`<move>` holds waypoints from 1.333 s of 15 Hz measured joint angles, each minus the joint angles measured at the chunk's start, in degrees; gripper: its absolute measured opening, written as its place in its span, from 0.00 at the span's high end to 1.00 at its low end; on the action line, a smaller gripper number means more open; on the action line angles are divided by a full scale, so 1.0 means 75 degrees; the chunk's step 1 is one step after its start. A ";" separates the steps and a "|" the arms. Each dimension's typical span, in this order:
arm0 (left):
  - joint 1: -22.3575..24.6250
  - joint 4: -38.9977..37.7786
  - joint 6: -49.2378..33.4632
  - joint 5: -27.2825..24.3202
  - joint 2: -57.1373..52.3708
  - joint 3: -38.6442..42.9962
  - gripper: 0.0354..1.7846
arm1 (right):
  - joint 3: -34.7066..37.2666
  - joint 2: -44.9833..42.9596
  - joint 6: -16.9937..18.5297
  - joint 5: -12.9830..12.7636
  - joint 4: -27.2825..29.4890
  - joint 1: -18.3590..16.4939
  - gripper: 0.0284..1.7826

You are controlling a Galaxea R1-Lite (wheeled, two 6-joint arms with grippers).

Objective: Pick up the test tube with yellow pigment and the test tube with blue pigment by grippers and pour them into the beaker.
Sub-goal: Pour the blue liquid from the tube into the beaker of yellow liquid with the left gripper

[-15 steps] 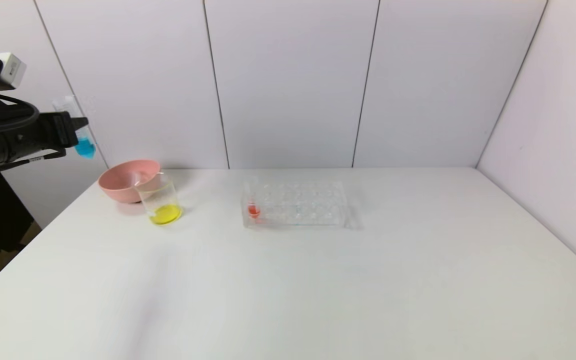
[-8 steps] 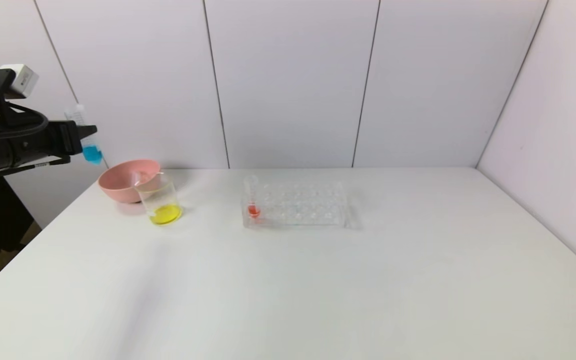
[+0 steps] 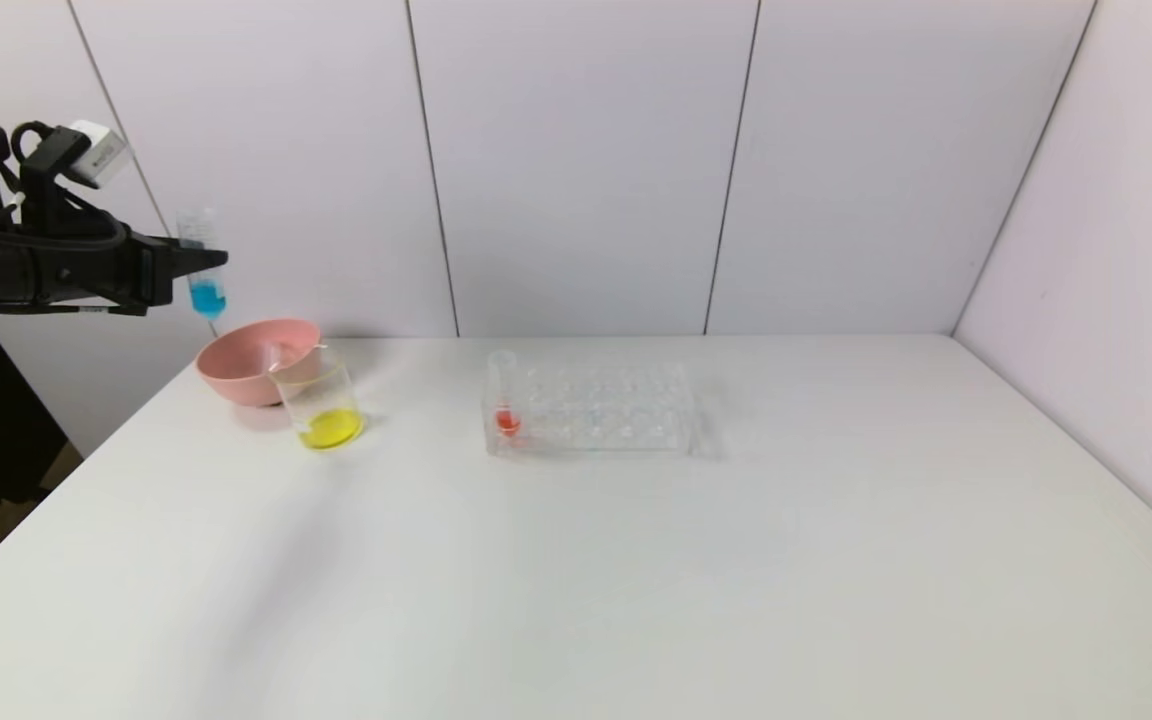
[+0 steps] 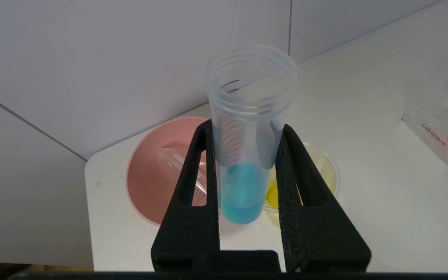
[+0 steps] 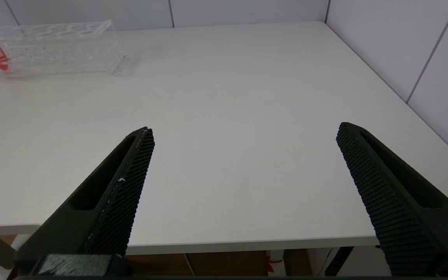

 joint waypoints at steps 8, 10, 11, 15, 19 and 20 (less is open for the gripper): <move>0.0047 0.5377 0.5660 -0.0176 0.1443 -0.3706 0.77 | 0.0000 0.0000 0.0000 0.0000 0.0000 0.0000 0.04; 0.0042 0.5838 0.6744 -0.0070 0.1676 -0.3951 0.77 | 0.0000 0.0000 0.0000 0.0003 -0.0003 0.0000 0.04; 0.0042 0.5856 0.7207 0.0026 0.1752 -0.3997 0.77 | 0.0000 0.0000 0.0000 0.0000 -0.0003 0.0000 0.04; -0.0140 0.5838 0.8030 0.0731 0.1851 -0.4036 0.77 | 0.0000 0.0000 0.0000 0.0007 -0.0005 0.0000 0.04; -0.0372 0.5850 0.8898 0.1399 0.1863 -0.4039 0.77 | 0.0000 0.0000 0.0000 0.0003 -0.0003 0.0000 0.04; -0.0401 0.5850 0.9125 0.1456 0.1866 -0.4039 0.77 | 0.0000 0.0000 0.0000 0.0003 -0.0003 0.0000 0.04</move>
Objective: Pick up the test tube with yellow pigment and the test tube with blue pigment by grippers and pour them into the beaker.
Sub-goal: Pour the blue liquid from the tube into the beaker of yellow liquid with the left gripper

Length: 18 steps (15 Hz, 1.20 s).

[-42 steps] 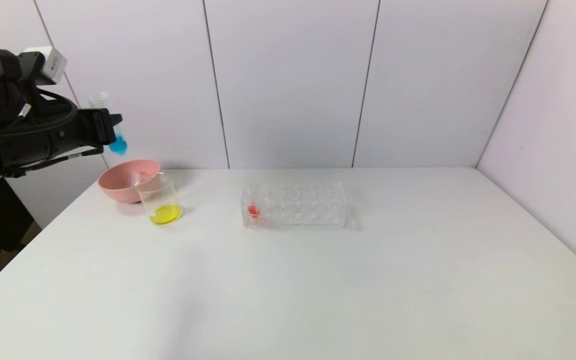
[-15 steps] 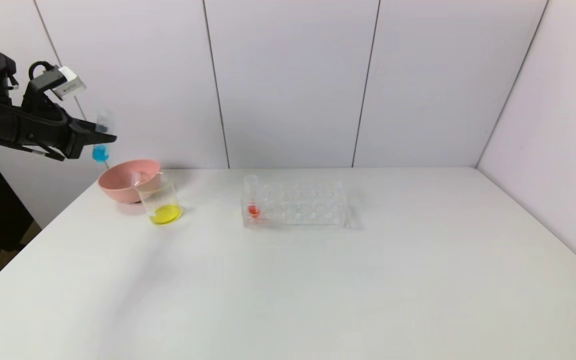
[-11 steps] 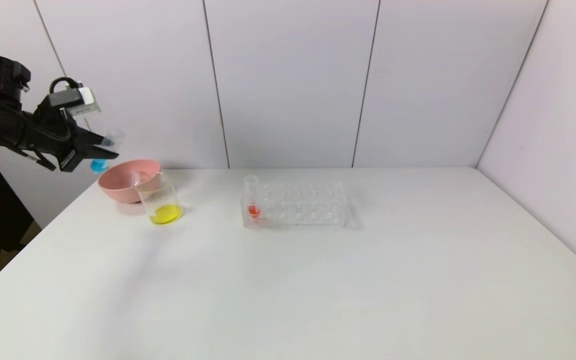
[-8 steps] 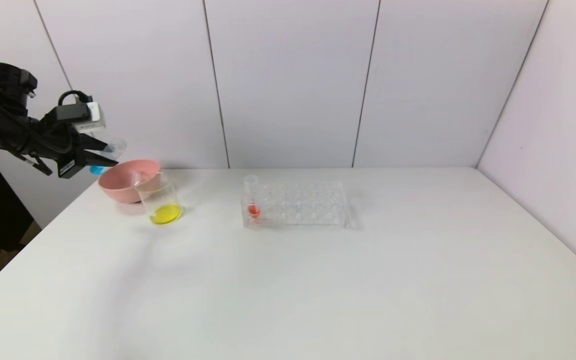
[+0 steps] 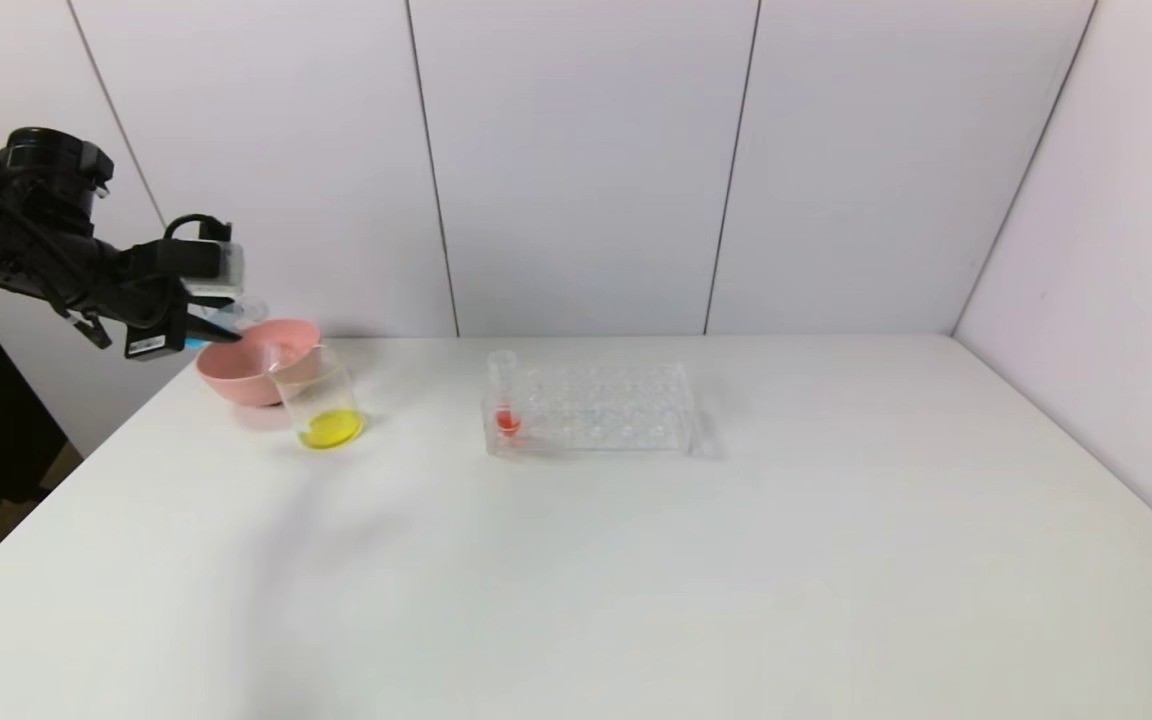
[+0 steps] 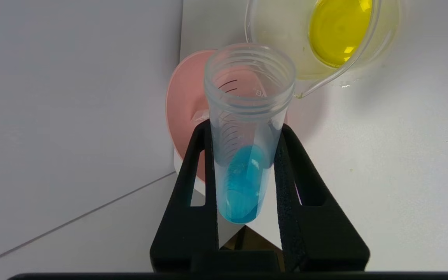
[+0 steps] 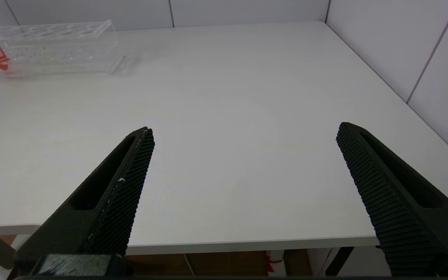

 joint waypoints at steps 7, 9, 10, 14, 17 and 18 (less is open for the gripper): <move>-0.0140 0.0242 0.0401 0.0811 0.0031 -0.0005 0.77 | 0.0000 0.0000 0.0000 0.0003 0.0003 0.0000 0.04; -0.0221 0.0341 0.0393 0.1120 0.0078 -0.0037 0.77 | 0.0000 0.0000 0.0000 0.0003 0.0000 0.0000 0.04; -0.0268 0.0353 0.0369 0.1256 0.0101 -0.0041 0.77 | 0.0000 0.0000 0.0000 0.0003 -0.0002 0.0000 0.04; -0.0346 0.0460 0.0341 0.1492 0.0163 -0.0046 0.77 | 0.0000 0.0000 0.0000 -0.0005 0.0000 0.0000 0.04; -0.0408 0.0481 0.0314 0.1627 0.0174 -0.0046 0.77 | 0.0000 0.0000 0.0000 -0.0003 0.0000 0.0000 0.04; -0.0426 0.0471 0.0317 0.1630 0.0174 -0.0046 0.77 | 0.0000 0.0000 0.0000 0.0000 0.0000 0.0000 0.04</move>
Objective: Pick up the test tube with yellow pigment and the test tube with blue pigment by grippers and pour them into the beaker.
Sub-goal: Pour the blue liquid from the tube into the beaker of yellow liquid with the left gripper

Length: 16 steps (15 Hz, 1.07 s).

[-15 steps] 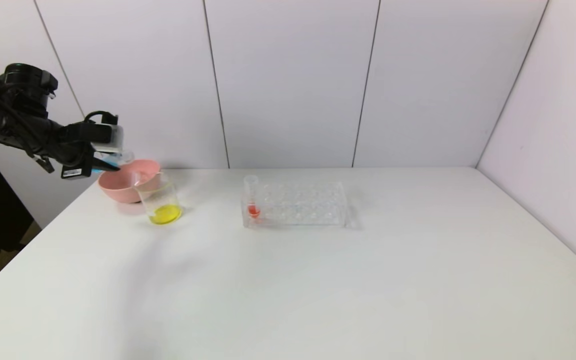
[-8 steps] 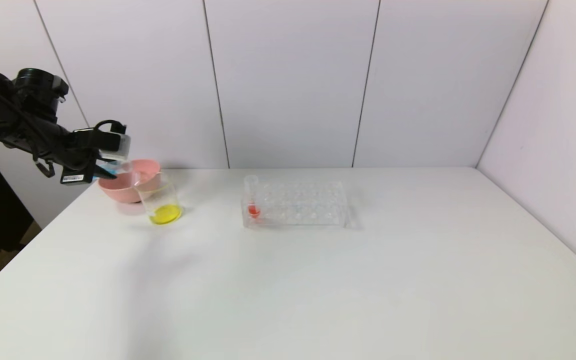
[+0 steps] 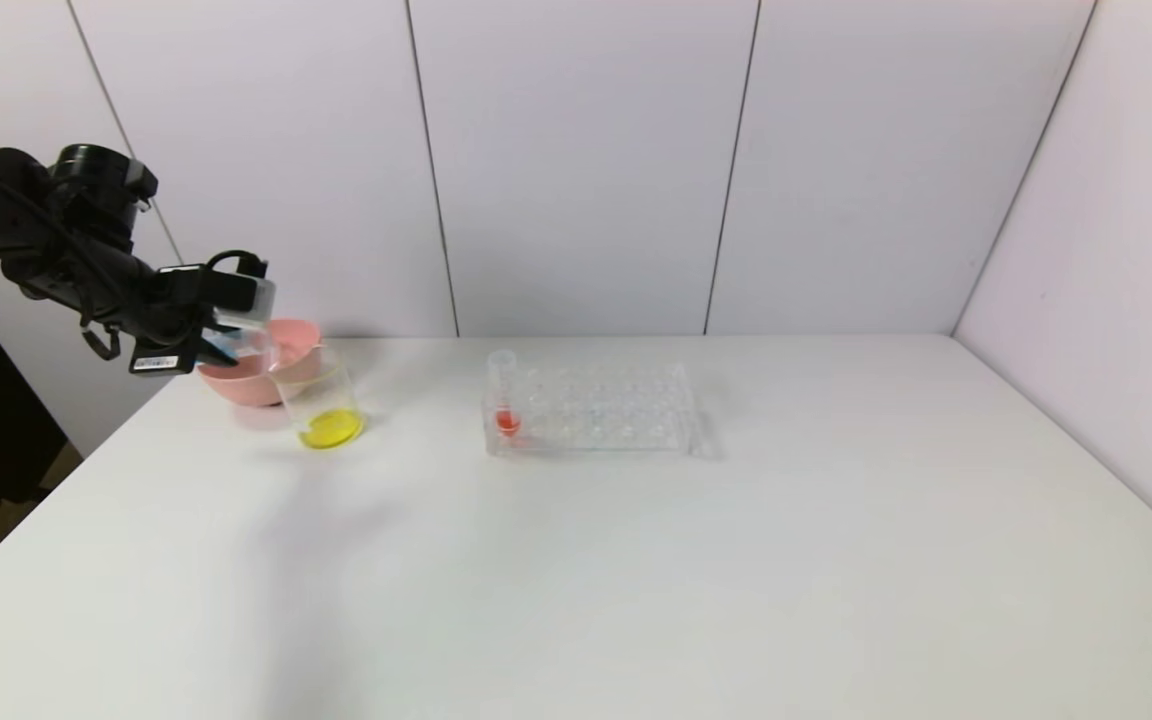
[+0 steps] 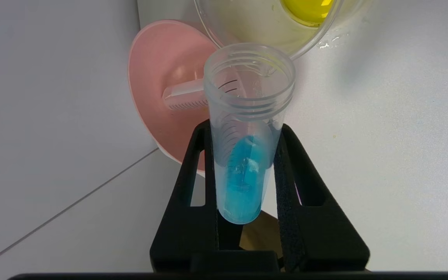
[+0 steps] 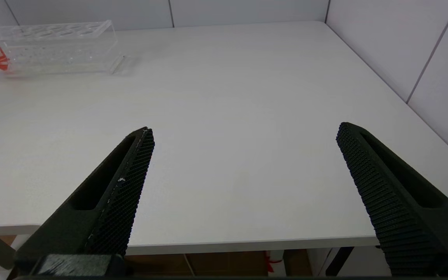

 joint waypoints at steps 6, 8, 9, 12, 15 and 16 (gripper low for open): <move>-0.0166 -0.0072 -0.0060 0.0335 0.0015 -0.0036 0.77 | 0.0000 0.0000 0.0000 0.0000 0.0000 0.0000 0.04; -0.0258 -0.0122 -0.0151 0.0536 0.0041 -0.0050 0.77 | 0.0000 0.0000 0.0000 -0.0003 -0.0002 0.0000 0.04; -0.0320 -0.0128 -0.0159 0.0699 0.0050 -0.0059 0.77 | 0.0000 0.0000 0.0000 0.0000 0.0003 0.0000 0.04; -0.0424 -0.0159 -0.0221 0.0876 0.0059 -0.0070 0.77 | 0.0000 0.0000 0.0000 -0.0003 0.0000 0.0000 0.04; -0.0512 -0.0213 -0.0221 0.1209 0.0070 -0.0073 0.77 | 0.0000 0.0000 0.0000 0.0003 0.0000 0.0000 0.04; -0.0538 -0.0221 -0.0221 0.1273 0.0080 -0.0073 0.77 | 0.0000 0.0000 0.0000 -0.0003 0.0000 0.0000 0.04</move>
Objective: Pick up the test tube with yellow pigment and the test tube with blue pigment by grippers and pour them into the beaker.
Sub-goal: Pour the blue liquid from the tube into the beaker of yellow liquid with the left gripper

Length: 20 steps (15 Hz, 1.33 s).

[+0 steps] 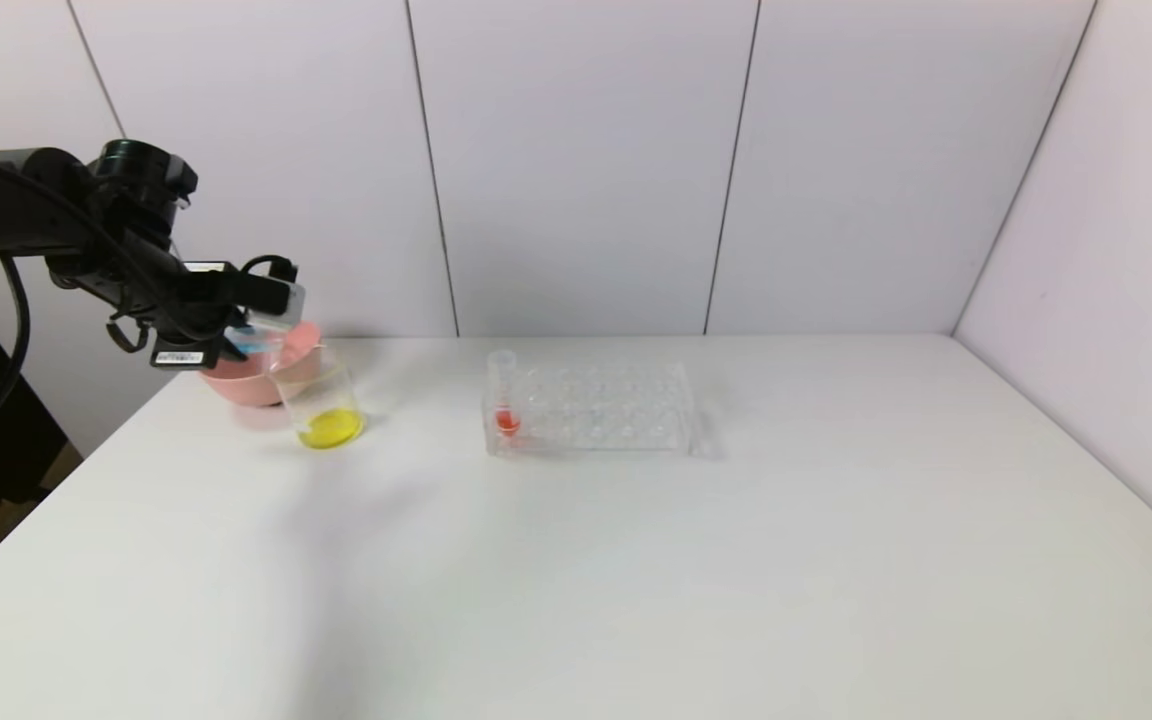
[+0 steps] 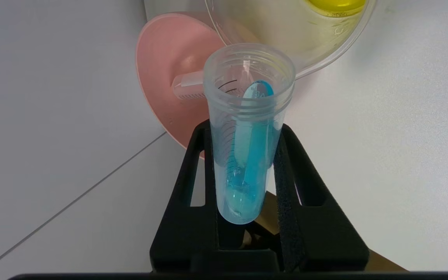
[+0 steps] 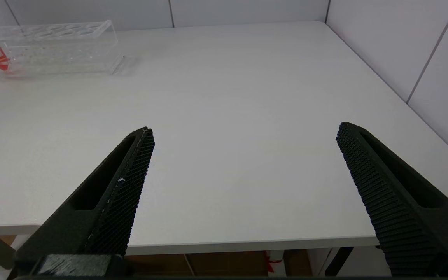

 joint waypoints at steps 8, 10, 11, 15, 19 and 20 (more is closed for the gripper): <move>-0.0234 -0.0026 0.0029 0.0964 0.0005 0.0000 0.77 | 0.0000 0.0000 0.0000 0.0000 0.0000 0.0000 0.04; -0.0293 -0.0073 0.0044 0.1039 0.0005 0.0000 0.77 | 0.0000 0.0000 -0.0003 0.0000 0.0000 0.0000 0.04; -0.0309 -0.0081 0.0047 0.1053 0.0002 0.0000 0.77 | 0.0000 0.0000 0.0000 0.0000 0.0003 0.0000 0.04; -0.0388 -0.0096 0.0067 0.1302 -0.0007 0.0000 0.77 | 0.0000 0.0000 0.0000 0.0003 0.0000 0.0000 0.04; -0.0418 -0.0133 0.0085 0.1333 -0.0010 -0.0003 0.77 | 0.0000 0.0000 -0.0003 0.0003 0.0000 0.0000 0.04; -0.0426 -0.0143 0.0111 0.1343 -0.0013 -0.0003 0.77 | 0.0000 0.0000 0.0000 0.0003 0.0000 0.0000 0.04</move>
